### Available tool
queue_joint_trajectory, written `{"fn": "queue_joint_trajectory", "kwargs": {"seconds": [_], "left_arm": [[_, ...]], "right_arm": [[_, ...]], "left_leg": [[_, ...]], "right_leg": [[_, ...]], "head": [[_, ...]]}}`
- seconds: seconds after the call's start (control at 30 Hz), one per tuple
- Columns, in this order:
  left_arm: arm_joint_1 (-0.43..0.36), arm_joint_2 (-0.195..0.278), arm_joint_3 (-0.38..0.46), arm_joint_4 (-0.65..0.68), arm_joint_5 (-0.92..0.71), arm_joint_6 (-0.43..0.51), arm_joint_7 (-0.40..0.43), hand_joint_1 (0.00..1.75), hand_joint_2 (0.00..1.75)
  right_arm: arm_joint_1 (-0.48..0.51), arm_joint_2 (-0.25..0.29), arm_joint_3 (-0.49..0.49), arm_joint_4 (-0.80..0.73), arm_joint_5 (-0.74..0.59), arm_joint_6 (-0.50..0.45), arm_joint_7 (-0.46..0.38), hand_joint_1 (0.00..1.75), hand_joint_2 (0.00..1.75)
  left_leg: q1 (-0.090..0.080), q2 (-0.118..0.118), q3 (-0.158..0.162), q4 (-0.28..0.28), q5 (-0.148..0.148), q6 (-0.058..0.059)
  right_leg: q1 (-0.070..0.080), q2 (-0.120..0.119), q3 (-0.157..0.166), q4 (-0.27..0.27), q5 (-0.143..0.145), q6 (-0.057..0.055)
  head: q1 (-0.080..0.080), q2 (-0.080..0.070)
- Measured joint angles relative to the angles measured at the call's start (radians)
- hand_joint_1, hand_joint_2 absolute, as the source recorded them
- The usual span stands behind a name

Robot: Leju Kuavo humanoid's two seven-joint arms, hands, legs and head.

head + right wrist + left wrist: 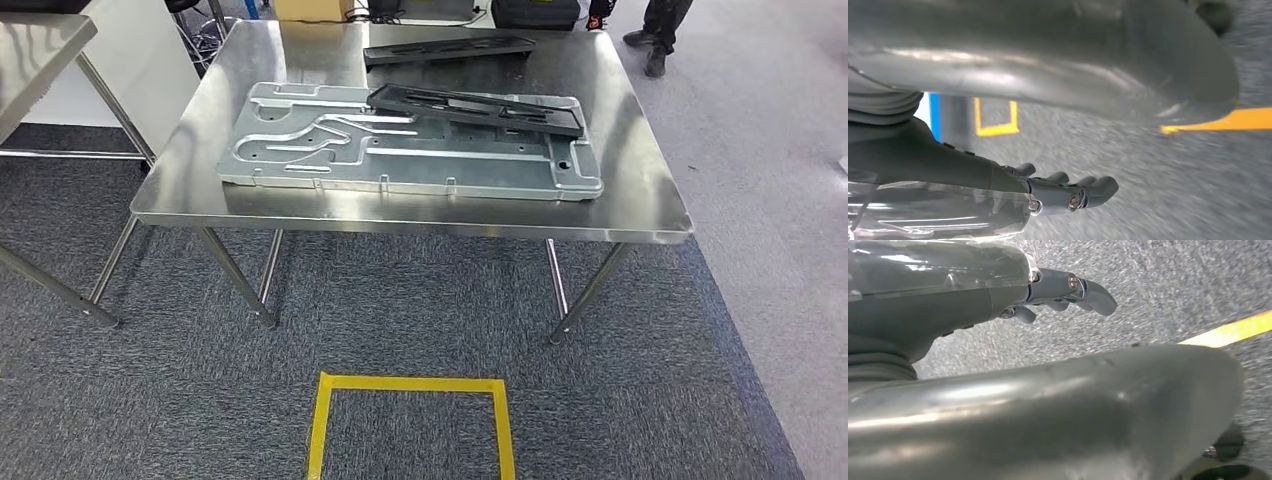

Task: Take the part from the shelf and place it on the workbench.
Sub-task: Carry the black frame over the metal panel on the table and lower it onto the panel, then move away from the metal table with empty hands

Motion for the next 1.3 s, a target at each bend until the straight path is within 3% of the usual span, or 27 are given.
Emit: {"fn": "queue_joint_trajectory", "kwargs": {"seconds": [0.07,0.13,0.17,0.2,0.3,0.33,0.37,0.4,0.47,0.53,0.57,0.6,0.67,0.7,0.73,0.8,0.83,0.87,0.93,0.97,1.0,1.07,1.1,1.17,1.2,1.23,1.3], "left_arm": [[0.000,0.000,0.000,-0.001,-0.003,0.001,0.005,0.00,0.00],[0.000,0.001,-0.001,-0.001,-0.007,0.000,0.007,0.00,0.00],[0.000,0.002,-0.002,-0.001,-0.009,0.000,0.008,0.00,0.00],[0.001,0.002,-0.003,-0.001,-0.011,-0.001,0.010,0.00,0.00],[0.006,0.003,-0.007,-0.001,-0.014,-0.003,0.015,0.00,0.00],[0.007,0.004,-0.008,-0.001,-0.014,-0.003,0.016,0.00,0.00],[0.006,0.004,-0.009,-0.001,-0.015,-0.003,0.016,0.00,0.00],[0.005,0.004,-0.010,-0.001,-0.015,-0.003,0.016,0.00,0.00],[0.000,0.005,-0.015,-0.001,-0.017,-0.003,0.016,0.00,0.00],[-0.007,0.007,-0.020,-0.003,-0.019,-0.003,0.017,0.00,0.00],[-0.010,0.008,-0.022,-0.004,-0.019,-0.003,0.017,0.00,0.00],[-0.013,0.008,-0.023,-0.004,-0.020,-0.003,0.017,0.00,0.00],[-0.013,0.008,-0.024,-0.004,-0.023,-0.006,0.020,0.00,0.00],[-0.013,0.009,-0.025,-0.004,-0.024,-0.008,0.022,0.00,0.00],[-0.013,0.009,-0.025,-0.004,-0.026,-0.010,0.024,0.00,0.00],[-0.013,0.009,-0.026,-0.004,-0.029,-0.014,0.028,0.00,0.00],[-0.011,0.009,-0.027,-0.004,-0.031,-0.016,0.030,0.00,0.00],[-0.010,0.009,-0.027,-0.004,-0.032,-0.017,0.033,0.00,0.00],[-0.008,0.009,-0.028,-0.004,-0.032,-0.017,0.036,0.00,0.00],[-0.008,0.009,-0.028,-0.004,-0.032,-0.017,0.036,0.00,0.00],[-0.008,0.010,-0.029,-0.004,-0.032,-0.017,0.036,0.00,0.00],[-0.008,0.010,-0.030,-0.005,-0.032,-0.016,0.037,0.00,0.00],[-0.007,0.010,-0.031,-0.005,-0.032,-0.015,0.037,0.00,0.00],[-0.006,0.011,-0.031,-0.005,-0.032,-0.015,0.037,0.00,0.00],[-0.005,0.011,-0.031,-0.005,-0.032,-0.015,0.037,0.00,0.00],[-0.004,0.011,-0.031,-0.005,-0.032,-0.013,0.036,0.00,0.00],[-0.002,0.011,-0.031,-0.005,-0.033,-0.004,0.027,0.00,0.87]], "right_arm": [[-0.013,0.011,-0.003,0.025,0.007,0.000,-0.002,0.00,0.00],[-0.018,0.018,-0.003,0.045,0.018,-0.001,-0.017,0.00,0.00],[-0.019,0.020,-0.003,0.054,0.023,0.000,-0.026,0.00,0.00],[-0.020,0.022,-0.003,0.060,0.029,0.000,-0.036,0.00,0.00],[-0.022,0.024,-0.002,0.072,0.046,0.008,-0.064,0.00,0.00],[-0.022,0.024,0.000,0.075,0.053,0.015,-0.072,0.00,0.00],[-0.023,0.024,0.002,0.078,0.059,0.023,-0.079,0.00,0.00],[-0.023,0.024,0.004,0.081,0.066,0.031,-0.085,0.00,0.00],[-0.025,0.024,0.011,0.086,0.081,0.044,-0.092,0.00,0.00],[-0.027,0.024,0.021,0.090,0.095,0.052,-0.094,0.00,0.00],[-0.028,0.024,0.025,0.091,0.101,0.056,-0.094,0.00,0.00],[-0.029,0.024,0.030,0.093,0.105,0.058,-0.093,0.00,0.00],[-0.029,0.024,0.035,0.098,0.109,0.063,-0.088,0.00,0.00],[-0.029,0.024,0.037,0.100,0.110,0.066,-0.085,0.00,0.00],[-0.028,0.024,0.038,0.102,0.111,0.069,-0.080,0.00,0.00],[-0.028,0.024,0.042,0.105,0.115,0.077,-0.070,0.00,0.87],[-0.027,0.024,0.045,0.107,0.118,0.081,-0.064,0.00,1.31],[-0.027,0.024,0.049,0.109,0.123,0.084,-0.059,0.00,1.75],[-0.027,0.024,0.055,0.110,0.132,0.087,-0.050,0.00,1.75],[-0.027,0.024,0.058,0.111,0.136,0.088,-0.046,0.00,1.75],[-0.028,0.024,0.061,0.111,0.140,0.088,-0.041,0.00,1.75],[-0.029,0.025,0.068,0.111,0.149,0.089,-0.031,0.00,1.75],[-0.029,0.026,0.072,0.112,0.153,0.089,-0.027,0.00,1.31],[-0.027,0.027,0.079,0.114,0.161,0.091,-0.025,0.00,0.44],[-0.027,0.027,0.082,0.115,0.165,0.093,-0.027,0.00,0.00],[-0.028,0.027,0.084,0.116,0.169,0.094,-0.033,0.00,0.00],[-0.029,0.028,0.087,0.116,0.176,0.093,-0.051,0.00,0.00]], "left_leg": [[-0.001,0.015,-0.010,0.008,0.013,-0.014],[0.001,0.028,-0.013,0.007,0.029,-0.028],[0.003,0.023,-0.019,0.011,0.022,-0.035],[0.005,0.013,-0.028,0.029,-0.006,-0.041],[0.008,-0.021,-0.066,0.190,-0.162,-0.053],[0.008,-0.024,-0.072,0.248,-0.189,-0.053],[0.008,-0.025,-0.066,0.284,-0.188,-0.052],[0.007,-0.026,-0.046,0.288,-0.166,-0.049],[0.004,-0.026,0.048,0.193,-0.115,-0.035],[-0.004,-0.026,0.165,0.030,-0.128,-0.017],[-0.008,-0.026,0.199,-0.026,-0.143,-0.011],[-0.011,-0.026,0.212,-0.057,-0.150,-0.006],[-0.010,-0.023,0.199,-0.067,-0.129,0.006],[-0.008,-0.021,0.188,-0.069,-0.115,0.014],[-0.006,-0.018,0.175,-0.072,-0.100,0.020],[-0.006,-0.017,0.144,-0.069,-0.075,0.026],[-0.006,-0.017,0.126,-0.066,-0.063,0.025],[-0.005,-0.016,0.107,-0.061,-0.052,0.023],[-0.003,-0.014,0.067,-0.046,-0.032,0.016],[-0.002,-0.014,0.047,-0.038,-0.023,0.012],[-0.001,-0.015,0.030,-0.030,-0.016,0.007],[-0.002,-0.015,0.009,-0.019,-0.001,-0.005],[-0.003,-0.015,0.005,-0.017,0.006,-0.011],[-0.001,-0.016,0.000,-0.017,0.018,-0.024],[0.001,-0.018,-0.007,-0.009,0.007,-0.029],[0.003,-0.021,-0.019,0.016,-0.022,-0.034],[0.006,-0.025,-0.055,0.125,-0.115,-0.040]], "right_leg": [[0.007,-0.013,0.073,-0.111,-0.031,-0.014],[0.011,-0.007,0.072,-0.136,-0.030,-0.034],[0.011,-0.005,0.062,-0.137,-0.018,-0.042],[0.009,-0.004,0.049,-0.139,-0.005,-0.051],[0.013,0.000,0.000,-0.139,0.036,-0.067],[0.015,0.002,-0.018,-0.137,0.049,-0.069],[0.018,0.004,-0.037,-0.134,0.062,-0.070],[0.021,0.006,-0.056,-0.131,0.074,-0.070],[0.026,0.008,-0.088,-0.124,0.097,-0.067],[0.029,0.008,-0.108,-0.119,0.119,-0.061],[0.029,0.008,-0.112,-0.120,0.130,-0.056],[0.028,0.007,-0.115,-0.123,0.141,-0.050],[0.024,0.010,-0.121,-0.126,0.150,-0.038],[0.022,0.014,-0.129,-0.113,0.127,-0.032],[0.020,0.018,-0.141,-0.081,0.085,-0.026],[0.014,0.024,-0.171,0.038,-0.024,-0.017],[0.011,0.025,-0.181,0.103,-0.056,-0.013],[0.008,0.025,-0.182,0.149,-0.062,-0.009],[0.002,0.025,-0.141,0.152,-0.017,-0.003],[-0.001,0.025,-0.097,0.104,0.009,-0.001],[-0.003,0.026,-0.039,0.031,0.013,-0.001],[-0.002,0.028,0.057,-0.110,-0.011,-0.010],[0.002,0.030,0.079,-0.147,-0.026,-0.017],[0.004,0.028,0.073,-0.157,-0.017,-0.034],[0.003,0.026,0.065,-0.157,-0.009,-0.043],[0.002,0.024,0.055,-0.158,0.001,-0.053],[0.004,0.022,0.032,-0.156,0.017,-0.065]], "head": [[0.000,0.000],[0.000,0.000],[0.000,0.000],[0.000,0.000],[0.000,0.000],[0.000,0.000],[0.000,0.000],[0.000,0.000],[0.000,0.000],[0.000,0.000],[0.000,0.000],[0.000,0.000],[0.000,0.000],[0.000,0.000],[0.000,0.000],[0.000,0.000],[0.000,0.000],[0.000,0.000],[0.000,0.000],[0.000,0.000],[0.000,0.000],[0.000,0.000],[0.000,0.000],[0.000,0.000],[0.000,0.000],[0.000,0.000],[0.000,0.000]]}}
